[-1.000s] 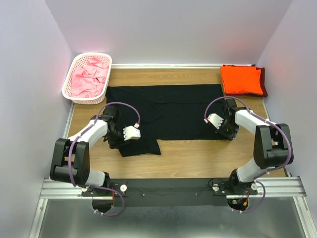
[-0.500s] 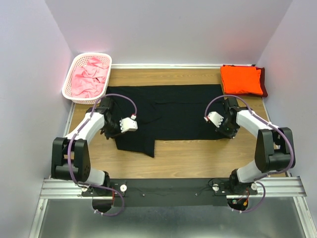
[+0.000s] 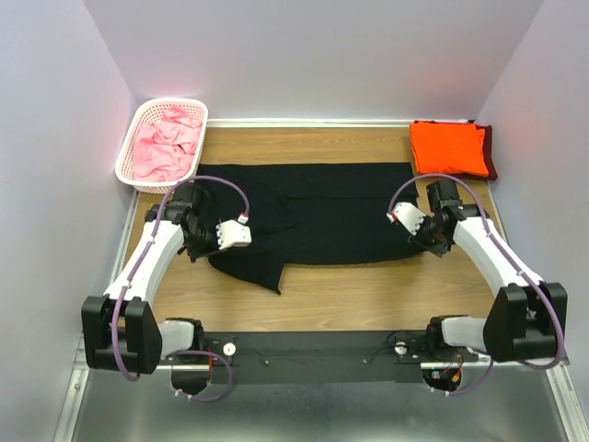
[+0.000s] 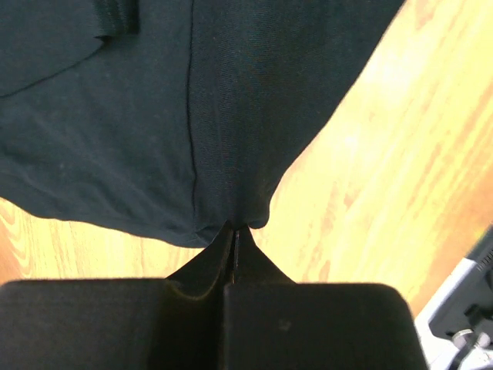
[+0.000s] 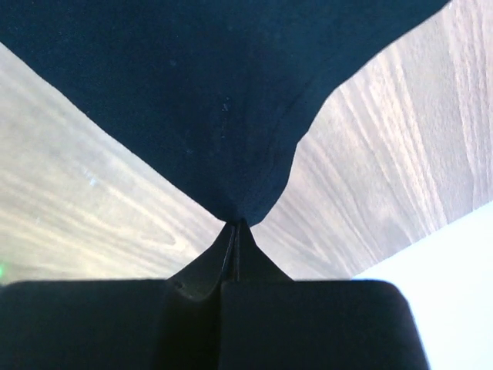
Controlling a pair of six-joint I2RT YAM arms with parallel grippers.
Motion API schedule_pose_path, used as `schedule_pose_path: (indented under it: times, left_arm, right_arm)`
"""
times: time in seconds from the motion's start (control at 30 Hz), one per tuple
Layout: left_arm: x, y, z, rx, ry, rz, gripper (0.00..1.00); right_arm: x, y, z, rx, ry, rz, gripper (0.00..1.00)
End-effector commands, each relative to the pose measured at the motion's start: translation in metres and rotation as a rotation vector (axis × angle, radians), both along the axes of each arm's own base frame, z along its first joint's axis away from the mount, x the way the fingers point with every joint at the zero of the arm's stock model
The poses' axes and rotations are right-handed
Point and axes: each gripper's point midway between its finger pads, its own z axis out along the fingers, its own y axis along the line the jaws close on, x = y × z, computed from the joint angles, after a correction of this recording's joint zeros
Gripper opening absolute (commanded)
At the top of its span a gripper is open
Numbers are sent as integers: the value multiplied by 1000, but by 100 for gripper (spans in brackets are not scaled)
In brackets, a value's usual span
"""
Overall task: Fold and stack the t-shirts
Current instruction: Fold the tshirt
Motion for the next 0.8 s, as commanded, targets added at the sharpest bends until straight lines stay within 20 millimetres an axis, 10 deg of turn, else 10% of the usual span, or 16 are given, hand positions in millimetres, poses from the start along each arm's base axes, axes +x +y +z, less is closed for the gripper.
schedule_pose_path:
  times: [0.0,0.23,0.77]
  left_arm:
    - [-26,0,6,-17,47,-22,0]
    - [-9,3,27,-20,-11,8,0]
    - [95,0,38,-64,-15,84,0]
  right_arm:
    - [-26,-2,6,10,42,17,1]
    - [-21,-1,14,41,42,10,0]
    - [82,-1,23,39,36,56,0]
